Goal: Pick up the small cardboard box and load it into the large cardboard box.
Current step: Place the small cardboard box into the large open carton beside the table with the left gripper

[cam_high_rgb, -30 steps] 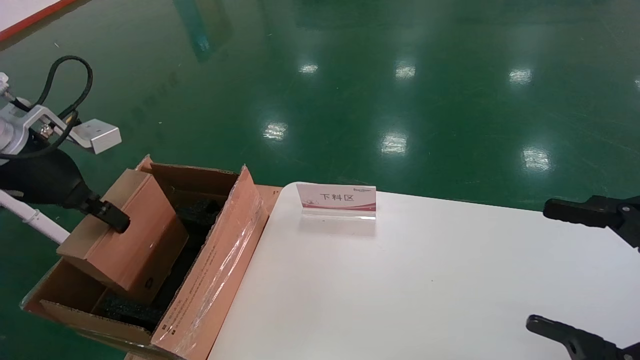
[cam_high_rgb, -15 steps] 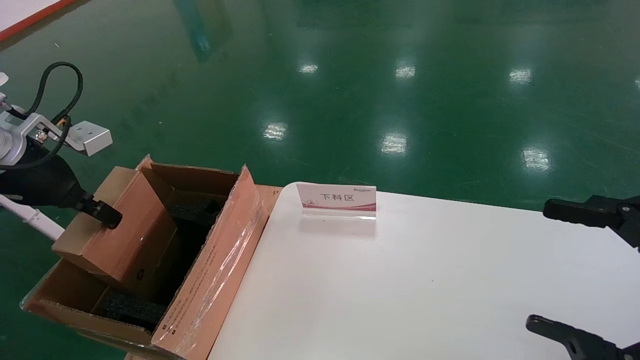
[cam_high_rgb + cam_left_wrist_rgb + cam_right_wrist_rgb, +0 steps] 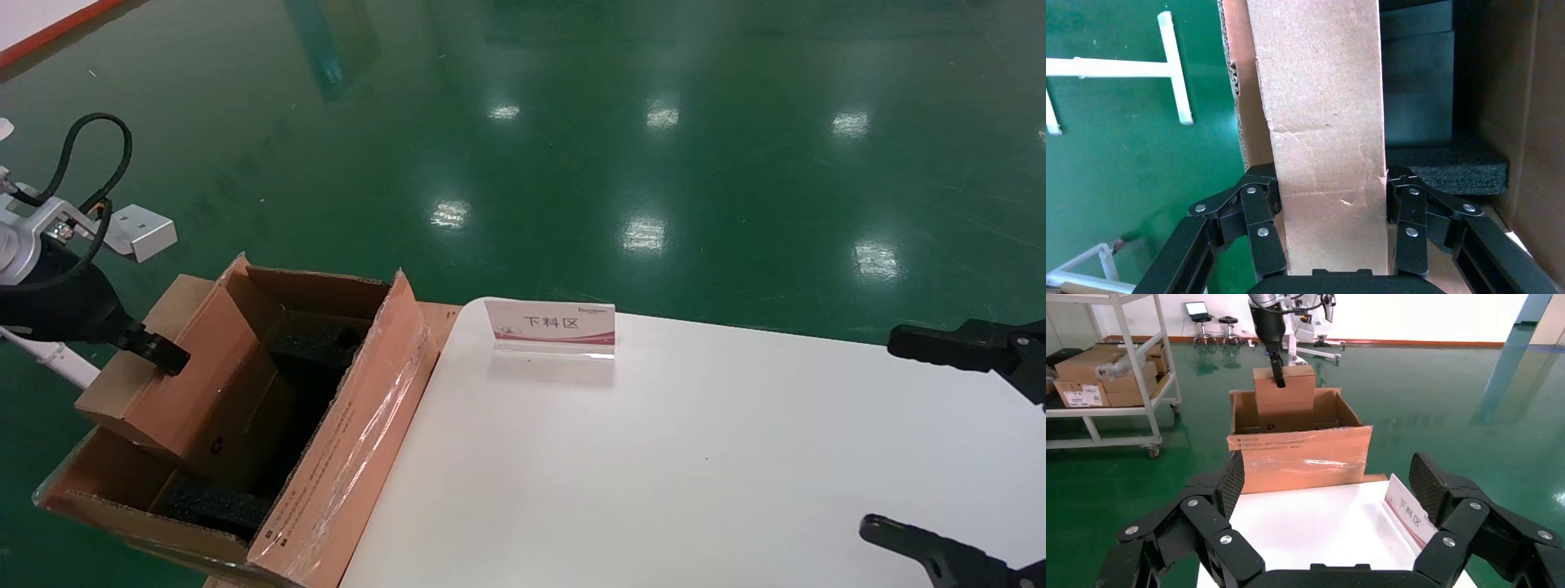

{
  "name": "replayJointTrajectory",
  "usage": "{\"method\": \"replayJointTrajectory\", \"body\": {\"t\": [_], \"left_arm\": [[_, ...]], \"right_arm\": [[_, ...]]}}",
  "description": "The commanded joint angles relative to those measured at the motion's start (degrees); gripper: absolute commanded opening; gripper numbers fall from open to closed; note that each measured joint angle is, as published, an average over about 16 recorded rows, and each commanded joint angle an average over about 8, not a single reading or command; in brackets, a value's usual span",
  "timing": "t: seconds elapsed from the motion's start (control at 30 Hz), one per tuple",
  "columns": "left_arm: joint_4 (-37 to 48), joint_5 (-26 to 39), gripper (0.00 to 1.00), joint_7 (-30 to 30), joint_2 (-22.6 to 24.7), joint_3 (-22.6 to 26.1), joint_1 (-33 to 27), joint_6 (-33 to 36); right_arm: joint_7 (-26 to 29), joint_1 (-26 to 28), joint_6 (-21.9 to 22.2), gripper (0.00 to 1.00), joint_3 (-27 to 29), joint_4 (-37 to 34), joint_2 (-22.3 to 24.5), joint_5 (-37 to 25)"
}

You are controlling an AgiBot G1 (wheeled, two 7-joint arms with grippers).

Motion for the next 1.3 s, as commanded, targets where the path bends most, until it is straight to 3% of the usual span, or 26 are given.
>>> {"method": "replayJointTrajectory", "body": {"t": [0.03,1.3], "left_arm": [[-0.1,0.3,0.0,0.0,-0.1,0.1,0.2,-0.4],[-3.7,7.7,0.0,-3.6,0.1,2.7,4.1,-6.0]], "right_arm": [[0.0,0.0,0.0,1.0,0.0,0.0,0.0,0.0],[-0.1,0.0,0.1,1.0,-0.1,0.0,0.1,0.1]]}}
